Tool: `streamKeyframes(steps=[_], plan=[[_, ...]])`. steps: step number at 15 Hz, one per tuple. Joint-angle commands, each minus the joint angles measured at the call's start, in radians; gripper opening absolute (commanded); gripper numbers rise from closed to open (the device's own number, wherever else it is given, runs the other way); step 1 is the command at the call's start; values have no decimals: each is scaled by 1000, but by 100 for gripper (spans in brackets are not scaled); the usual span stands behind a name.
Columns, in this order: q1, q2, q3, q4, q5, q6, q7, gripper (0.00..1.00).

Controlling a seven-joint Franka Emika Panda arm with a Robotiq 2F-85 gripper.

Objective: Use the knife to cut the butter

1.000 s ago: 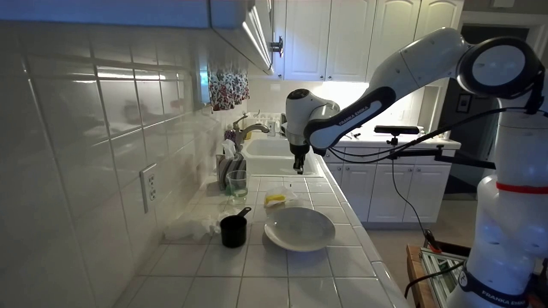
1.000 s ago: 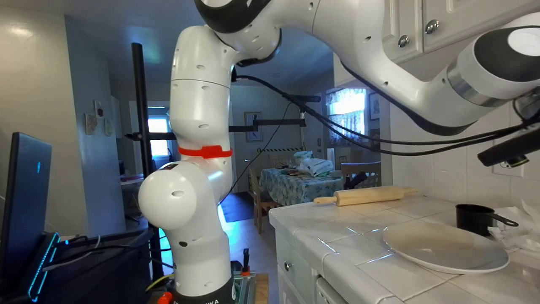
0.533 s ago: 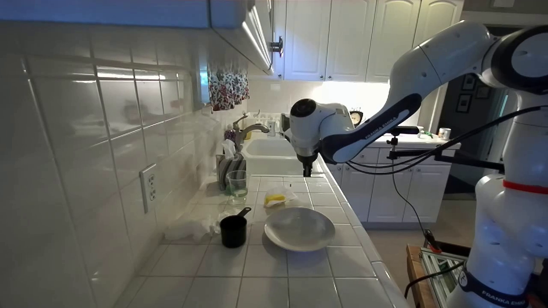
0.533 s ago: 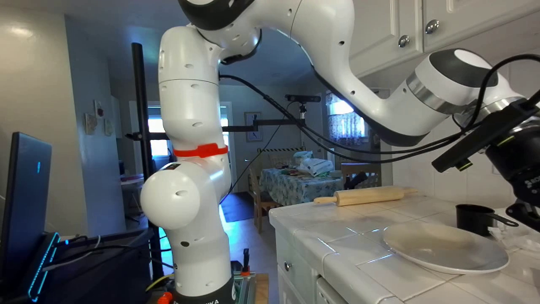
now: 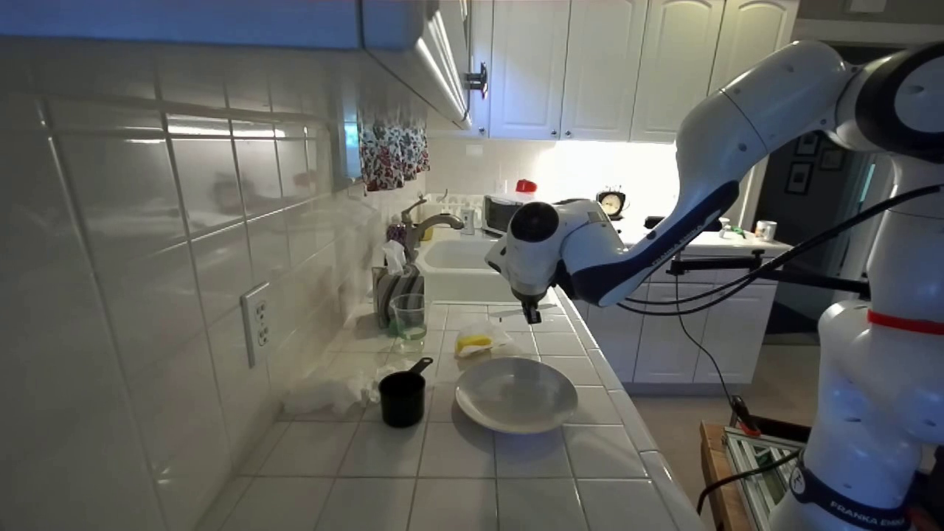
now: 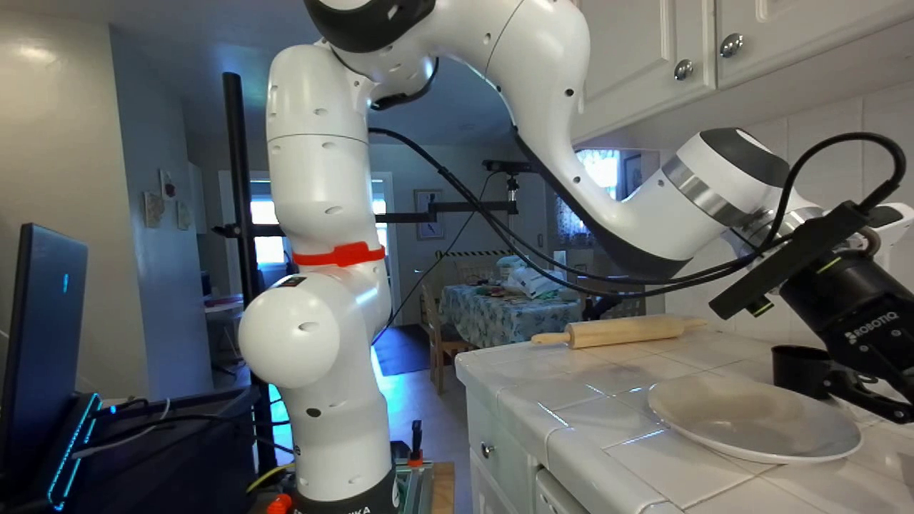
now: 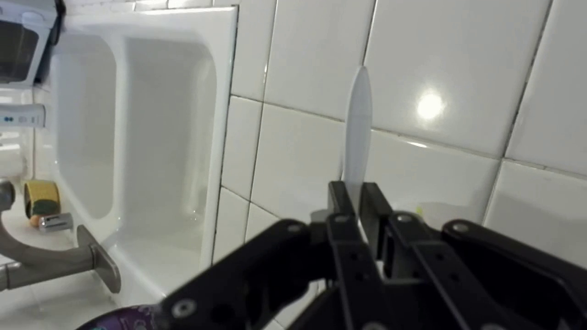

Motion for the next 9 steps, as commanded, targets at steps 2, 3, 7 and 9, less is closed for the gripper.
streamKeyframes(steps=[2,3,7,9], plan=[[-14,-2,-11,-31,-123,90,-39,3],[-17,-1,-14,-34,-147,107,-47,3],[-28,1,-27,-44,-218,153,-83,3],[-41,1,-40,-50,-264,193,-112,3]])
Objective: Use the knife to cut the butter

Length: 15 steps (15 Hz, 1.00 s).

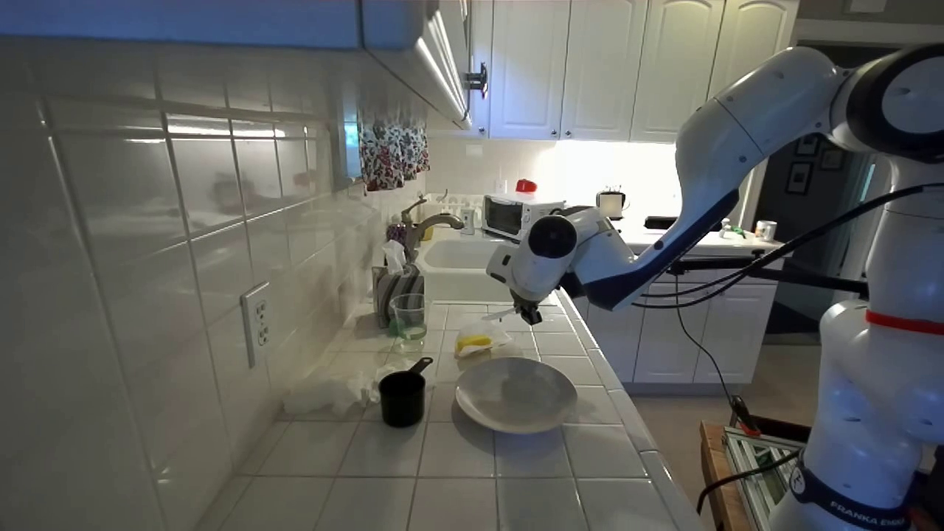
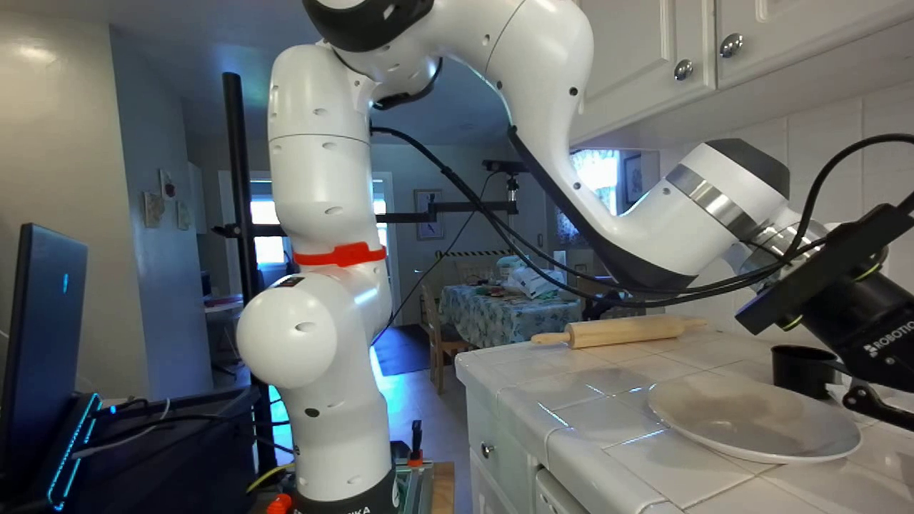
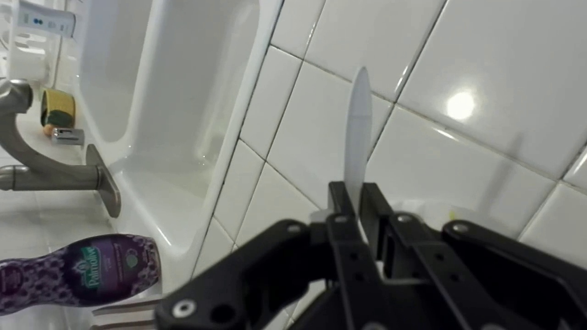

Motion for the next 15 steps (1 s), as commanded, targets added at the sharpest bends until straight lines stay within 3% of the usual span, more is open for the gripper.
streamKeyframes(steps=[1,4,8,12,15], plan=[[-29,-8,-23,-23,-83,87,-63,3],[-57,-8,-49,-26,-165,237,-111,3],[-88,8,-82,-25,-174,406,-214,3],[-107,18,-94,-43,-116,451,-365,3],[-116,29,-99,-35,-133,472,-386,3]])
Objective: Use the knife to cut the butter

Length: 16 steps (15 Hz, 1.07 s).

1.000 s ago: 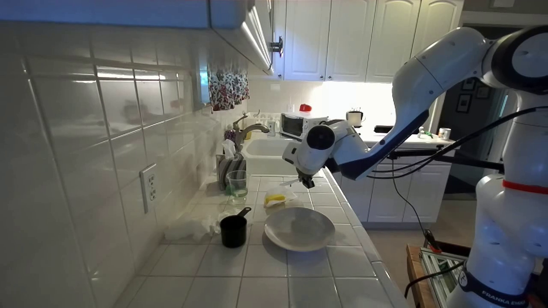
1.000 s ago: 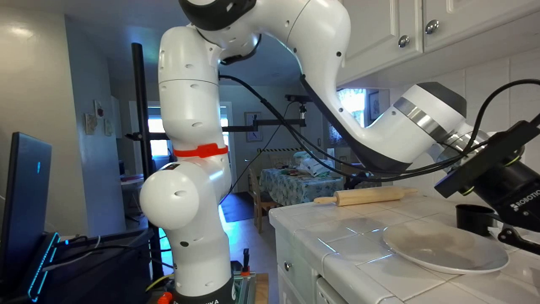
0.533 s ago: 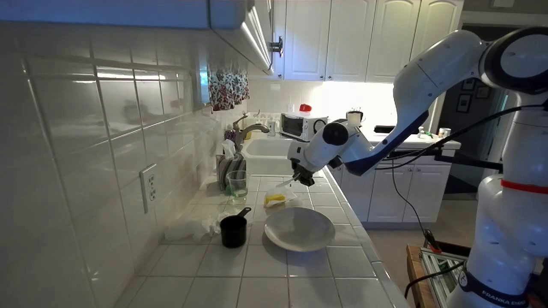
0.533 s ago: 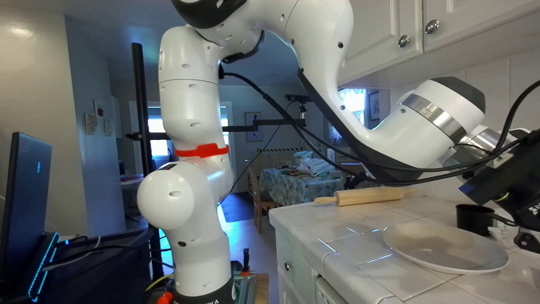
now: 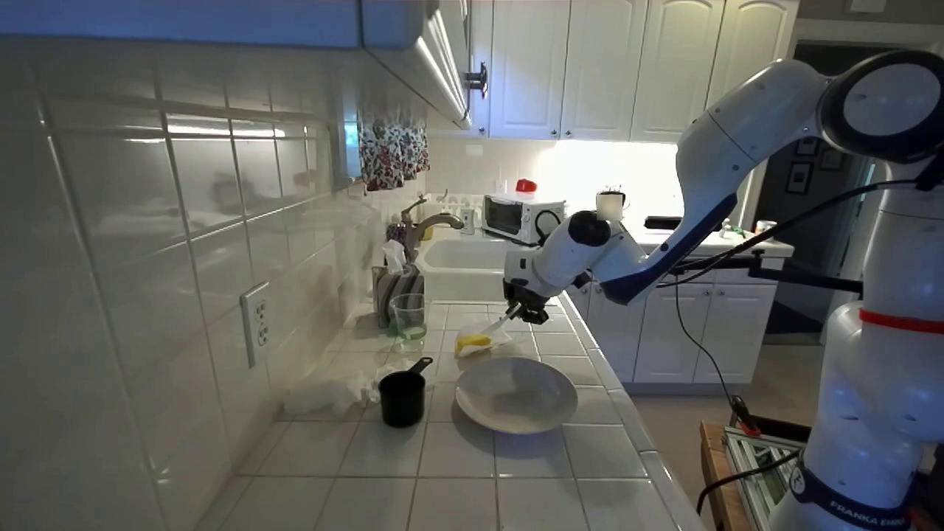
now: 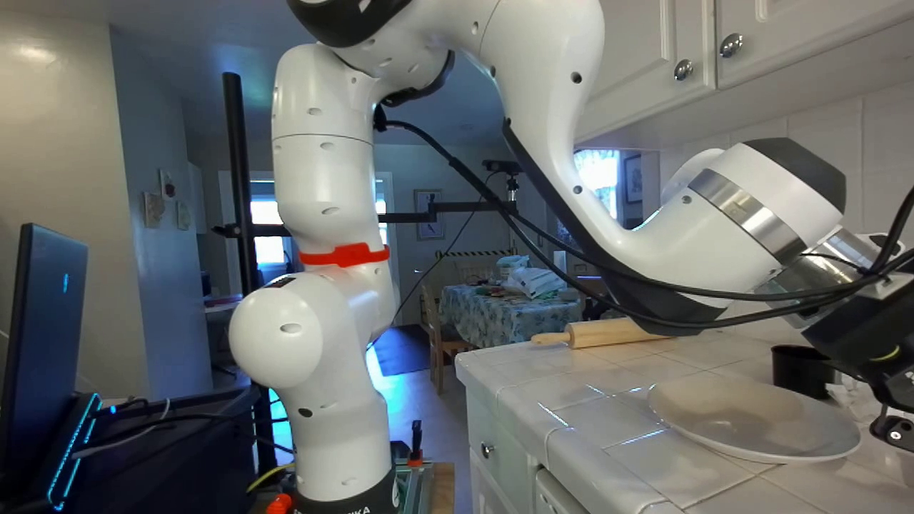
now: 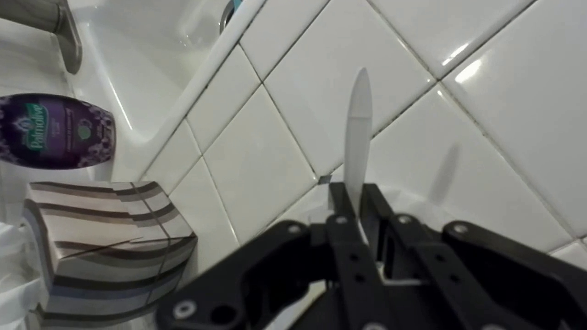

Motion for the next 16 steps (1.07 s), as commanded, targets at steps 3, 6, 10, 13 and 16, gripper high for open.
streamKeyframes(steps=[3,6,10,13,16], plan=[[-15,12,-18,3,-8,51,-68,3],[-15,13,-21,5,-1,60,-76,3],[-14,15,-23,17,-14,91,-40,3],[-14,21,-25,29,-36,107,-24,3],[-16,24,-29,35,-64,120,-11,3]])
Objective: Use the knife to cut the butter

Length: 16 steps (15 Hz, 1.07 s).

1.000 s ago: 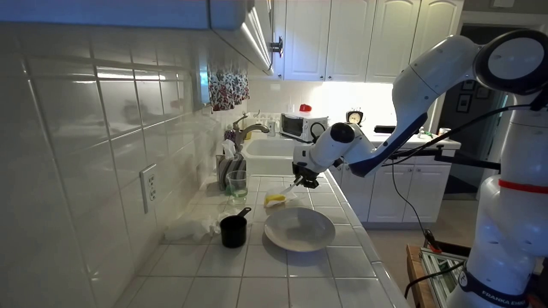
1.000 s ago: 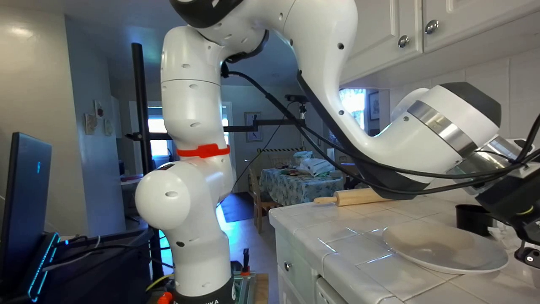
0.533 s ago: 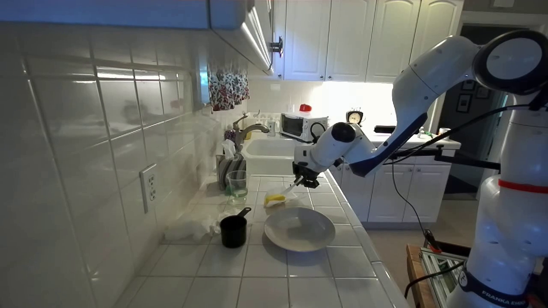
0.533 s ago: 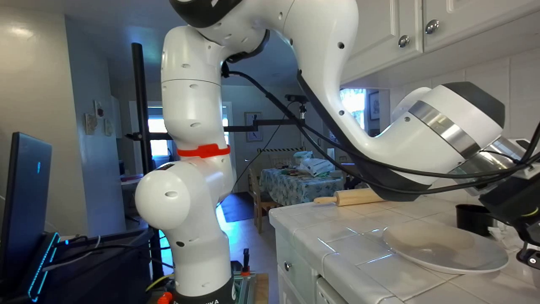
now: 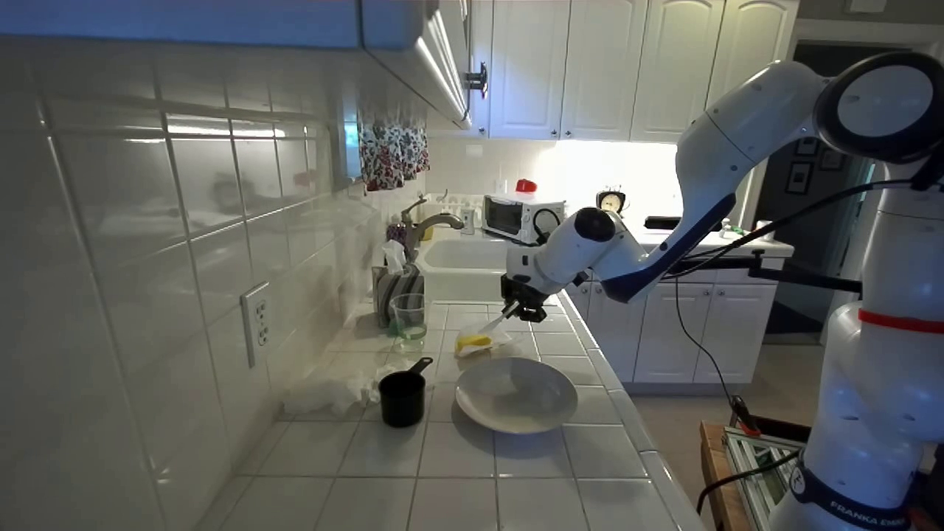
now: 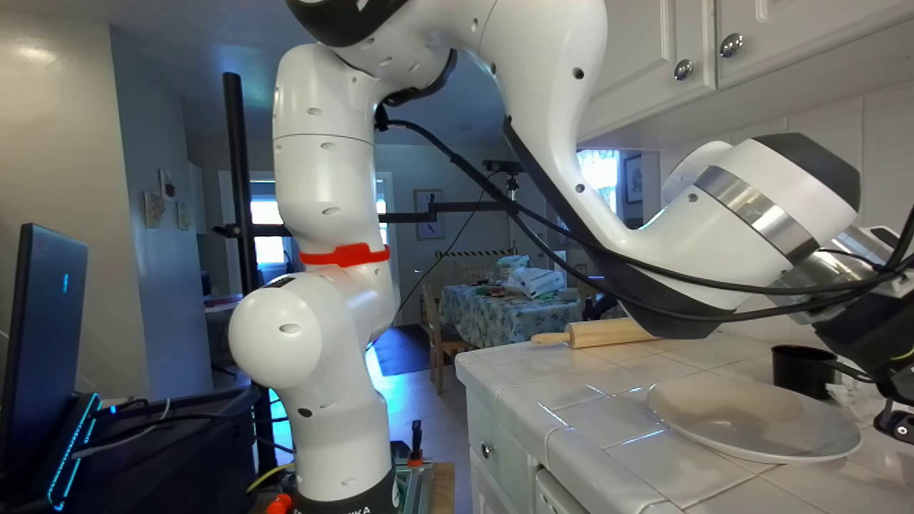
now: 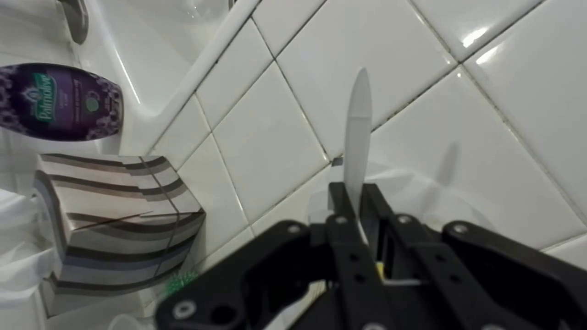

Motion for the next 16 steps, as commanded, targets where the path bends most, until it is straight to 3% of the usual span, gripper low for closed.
streamKeyframes(steps=[1,4,5,16], plan=[[-10,19,-11,27,-55,36,19,3],[-3,0,-5,3,-26,14,7,3],[-3,0,-6,3,-27,14,7,12],[-3,0,-5,2,-27,13,7,12]])
